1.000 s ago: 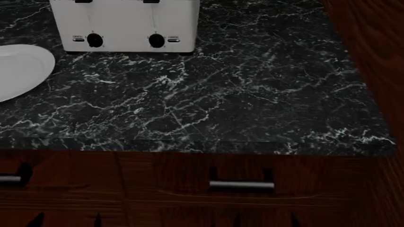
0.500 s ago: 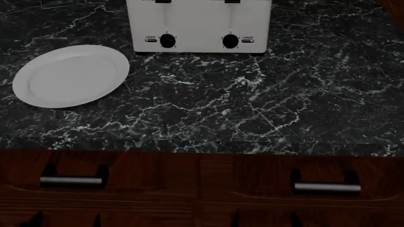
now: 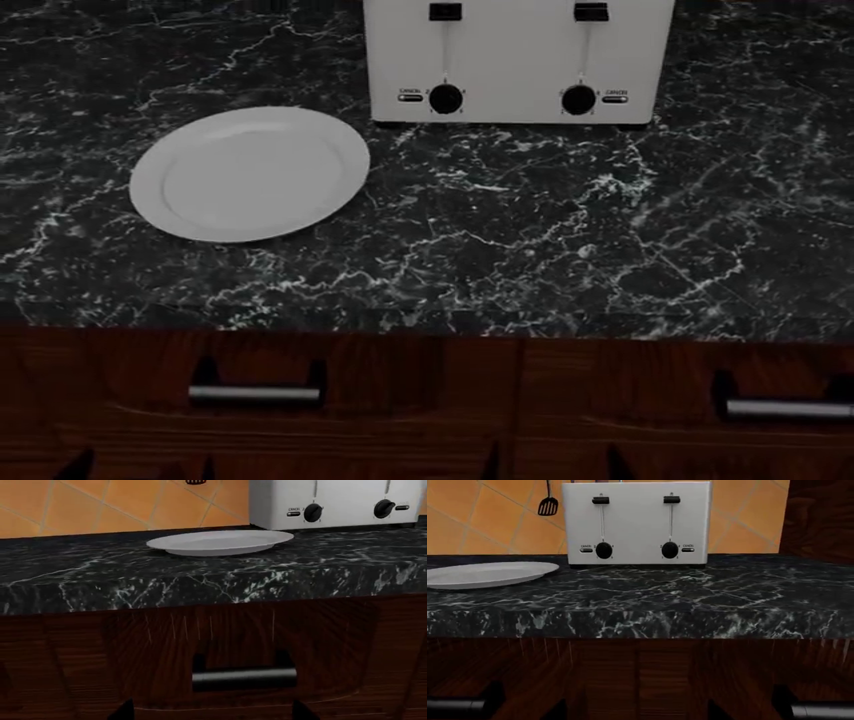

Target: Place the toasted item on a plate.

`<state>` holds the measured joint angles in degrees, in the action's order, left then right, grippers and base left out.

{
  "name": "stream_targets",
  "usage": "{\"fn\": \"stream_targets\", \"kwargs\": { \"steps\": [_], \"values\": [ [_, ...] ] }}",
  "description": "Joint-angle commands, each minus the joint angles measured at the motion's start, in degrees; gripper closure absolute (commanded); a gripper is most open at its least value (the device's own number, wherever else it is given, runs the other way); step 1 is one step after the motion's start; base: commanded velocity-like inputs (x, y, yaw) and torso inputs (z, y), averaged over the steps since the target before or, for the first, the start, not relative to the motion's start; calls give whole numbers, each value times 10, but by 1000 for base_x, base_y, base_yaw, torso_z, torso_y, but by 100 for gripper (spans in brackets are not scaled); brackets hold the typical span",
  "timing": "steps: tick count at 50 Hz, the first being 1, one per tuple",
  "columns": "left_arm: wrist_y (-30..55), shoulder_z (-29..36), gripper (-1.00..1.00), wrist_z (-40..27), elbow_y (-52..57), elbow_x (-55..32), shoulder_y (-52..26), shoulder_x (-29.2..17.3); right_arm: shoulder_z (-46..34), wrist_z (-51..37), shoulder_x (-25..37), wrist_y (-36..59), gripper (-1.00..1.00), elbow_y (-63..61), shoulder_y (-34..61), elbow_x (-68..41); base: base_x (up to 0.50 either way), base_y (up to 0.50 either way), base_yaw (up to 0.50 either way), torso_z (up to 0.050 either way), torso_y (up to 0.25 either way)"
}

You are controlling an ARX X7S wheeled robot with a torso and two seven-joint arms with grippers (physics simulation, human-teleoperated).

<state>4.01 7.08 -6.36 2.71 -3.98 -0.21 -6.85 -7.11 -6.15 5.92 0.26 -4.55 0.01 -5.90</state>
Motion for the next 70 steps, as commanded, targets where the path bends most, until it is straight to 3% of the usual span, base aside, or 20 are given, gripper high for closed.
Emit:
{"fn": "stream_targets", "kwargs": {
  "steps": [1,20,29,47,53,70],
  "values": [
    [13,9,-100,-5,18,-2,1,-10,-6,-12,10,23,-100,-26,-4,-7,0,0,0,50,0],
    [67,9,-100,-7,89,-18,-15,-31,-25,-15,33,76,-100,-87,15,-7,0,0,0,50,0],
    [141,2,-100,-10,145,-26,-53,-48,-20,-17,51,132,-100,-140,45,-14,0,0,0,50,0],
    [282,-22,-100,17,161,-67,-245,-81,-10,3,88,310,-100,-201,231,-46,0,0,0,50,0],
    [281,-4,-100,30,122,-56,-311,-90,-2,9,88,325,-100,-189,277,-59,0,0,0,50,0],
    [368,-29,-100,40,174,-90,-376,-115,-7,17,110,406,-100,-227,361,-73,8,59,0,22,0]
  ]
}}
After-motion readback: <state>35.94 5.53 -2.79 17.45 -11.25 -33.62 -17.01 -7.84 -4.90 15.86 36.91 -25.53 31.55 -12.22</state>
